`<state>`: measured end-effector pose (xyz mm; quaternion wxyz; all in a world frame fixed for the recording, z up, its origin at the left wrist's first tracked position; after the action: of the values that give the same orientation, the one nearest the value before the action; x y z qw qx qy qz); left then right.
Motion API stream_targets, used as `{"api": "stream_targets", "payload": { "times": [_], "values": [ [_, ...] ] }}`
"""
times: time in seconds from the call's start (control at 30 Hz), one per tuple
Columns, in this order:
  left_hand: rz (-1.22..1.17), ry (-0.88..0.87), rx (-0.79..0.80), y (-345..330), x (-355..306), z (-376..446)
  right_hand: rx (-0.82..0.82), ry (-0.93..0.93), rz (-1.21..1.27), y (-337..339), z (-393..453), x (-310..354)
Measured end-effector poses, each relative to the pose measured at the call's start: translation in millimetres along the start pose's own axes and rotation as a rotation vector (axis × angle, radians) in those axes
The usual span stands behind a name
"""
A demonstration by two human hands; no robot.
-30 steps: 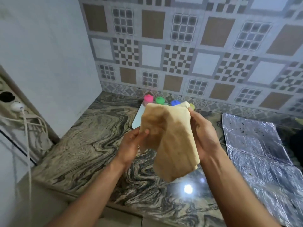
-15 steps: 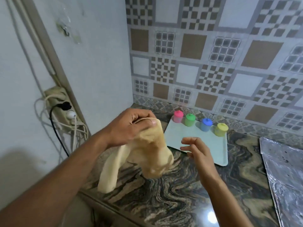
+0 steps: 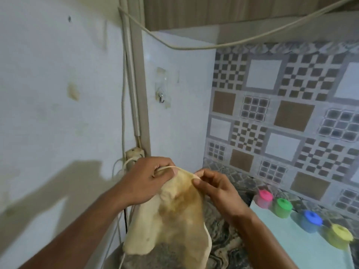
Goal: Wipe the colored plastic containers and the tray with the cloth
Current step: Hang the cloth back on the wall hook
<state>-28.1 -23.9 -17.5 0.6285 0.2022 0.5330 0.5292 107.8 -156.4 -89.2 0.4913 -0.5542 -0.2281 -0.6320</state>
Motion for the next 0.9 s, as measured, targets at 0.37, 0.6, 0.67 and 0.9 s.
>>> {"api": "stream_targets", "payload": {
  "times": [0.37,0.6,0.67,0.9],
  "values": [
    [0.089,-0.03,-0.383,94.6,20.6,80.6,0.002,0.383,-0.579,-22.8,147.9,117.7],
    [0.323,0.084,-0.452,116.1,29.6,128.4,-0.064,0.502,-0.927,-34.8,222.8,140.6],
    [0.376,0.119,-0.447,114.4,30.2,132.5,-0.055,0.471,-0.961,-35.4,238.5,134.7],
    [0.67,0.206,-0.436,97.9,25.4,138.9,-0.048,0.403,-0.943,-38.4,260.0,118.2]
  ]
}}
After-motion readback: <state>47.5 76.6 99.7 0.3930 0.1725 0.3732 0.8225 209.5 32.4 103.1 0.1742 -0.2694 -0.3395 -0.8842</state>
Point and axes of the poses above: each hand's wrist, its own z-axis towards the middle knuckle, its own y-axis out of the back of the hand, x = y × z, the point moved 7 cm from there along z, towards the middle knuckle, and after that the axes turned 14 degrees about z, right-handed, at the moved point
